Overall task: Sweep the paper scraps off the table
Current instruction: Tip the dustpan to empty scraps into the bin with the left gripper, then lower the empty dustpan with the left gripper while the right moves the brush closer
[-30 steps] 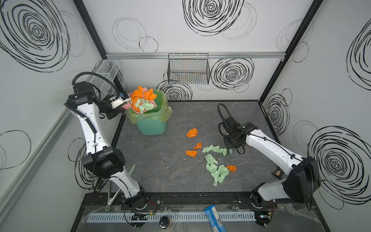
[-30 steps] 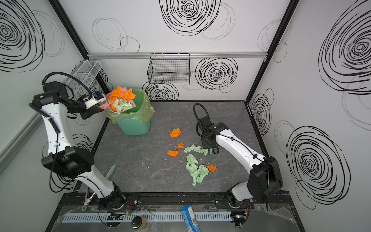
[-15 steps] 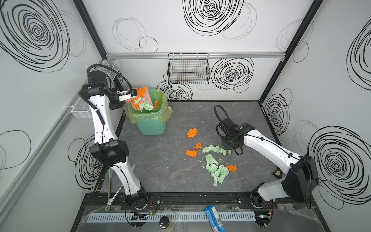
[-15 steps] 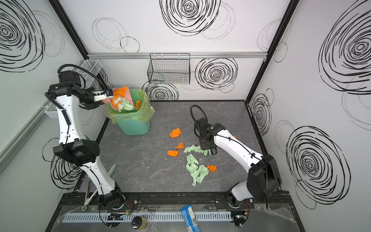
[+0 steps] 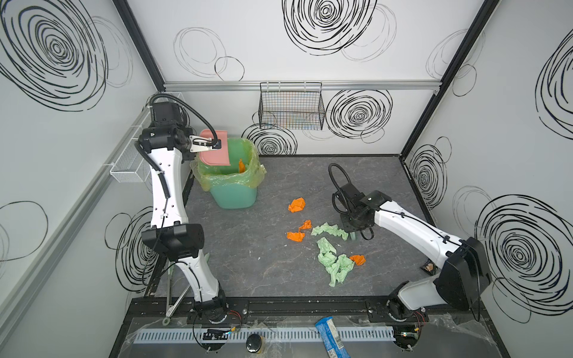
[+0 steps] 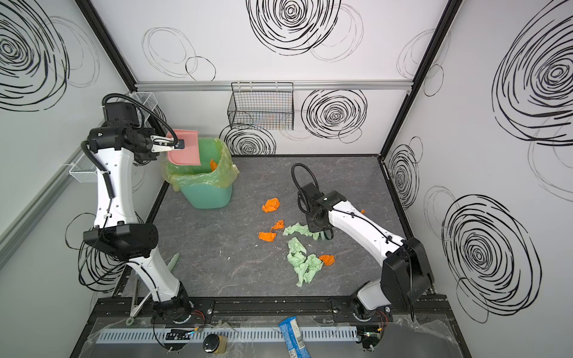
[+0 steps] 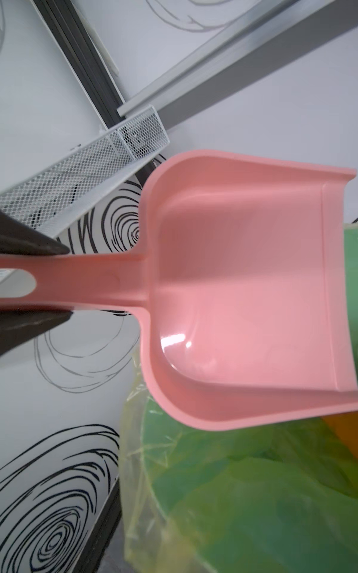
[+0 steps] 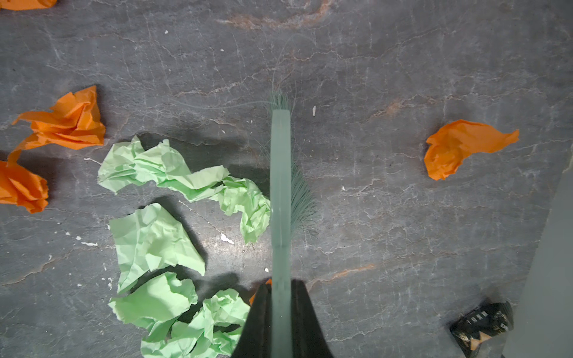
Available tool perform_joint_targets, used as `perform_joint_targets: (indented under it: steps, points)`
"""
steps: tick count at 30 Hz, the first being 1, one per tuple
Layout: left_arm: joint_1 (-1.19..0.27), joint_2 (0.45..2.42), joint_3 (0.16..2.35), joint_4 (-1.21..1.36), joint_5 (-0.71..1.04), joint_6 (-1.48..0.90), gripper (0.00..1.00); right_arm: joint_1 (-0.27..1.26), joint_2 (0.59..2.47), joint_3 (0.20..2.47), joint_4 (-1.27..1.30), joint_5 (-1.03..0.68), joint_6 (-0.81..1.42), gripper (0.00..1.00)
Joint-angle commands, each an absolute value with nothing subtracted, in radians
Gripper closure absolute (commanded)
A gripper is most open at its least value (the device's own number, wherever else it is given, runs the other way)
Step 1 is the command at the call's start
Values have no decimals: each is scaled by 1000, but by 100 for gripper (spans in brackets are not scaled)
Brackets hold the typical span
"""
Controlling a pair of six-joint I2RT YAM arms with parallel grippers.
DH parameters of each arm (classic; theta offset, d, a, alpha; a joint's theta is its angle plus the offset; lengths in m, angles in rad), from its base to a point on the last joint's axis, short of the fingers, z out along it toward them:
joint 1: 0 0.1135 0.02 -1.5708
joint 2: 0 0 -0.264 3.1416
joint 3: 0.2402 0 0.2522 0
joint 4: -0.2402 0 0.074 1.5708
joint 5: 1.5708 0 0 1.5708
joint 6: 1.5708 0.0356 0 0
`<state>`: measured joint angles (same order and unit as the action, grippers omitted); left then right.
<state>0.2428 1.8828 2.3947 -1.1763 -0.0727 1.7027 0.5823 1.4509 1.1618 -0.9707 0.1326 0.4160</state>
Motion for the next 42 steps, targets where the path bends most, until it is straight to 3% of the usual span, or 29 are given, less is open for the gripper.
perform_joint_targets:
  steps: [1,8,12,18,27,33,42]
  points:
    - [242,1824,2388,-1068,-100,1748,100,585,1458,1212,-969,156,426,100]
    - [276,1760,2450,-1112,31,1708,100,559,1477,1359,-889,59,412,100]
    - [287,1673,2396,-1208,170,1643,100,546,1489,1360,-678,-130,413,100]
    - [275,1463,2106,-1217,341,1581,100,522,1592,1325,-336,-335,534,100]
    - [206,1147,1575,-1105,433,1511,100,516,1865,1369,-139,-551,708,100]
    - [179,1038,1317,-1050,462,1478,100,490,1870,1264,-120,-570,691,100]
    - [176,1031,1214,-1017,503,1465,100,345,1599,1040,-350,-444,521,100]
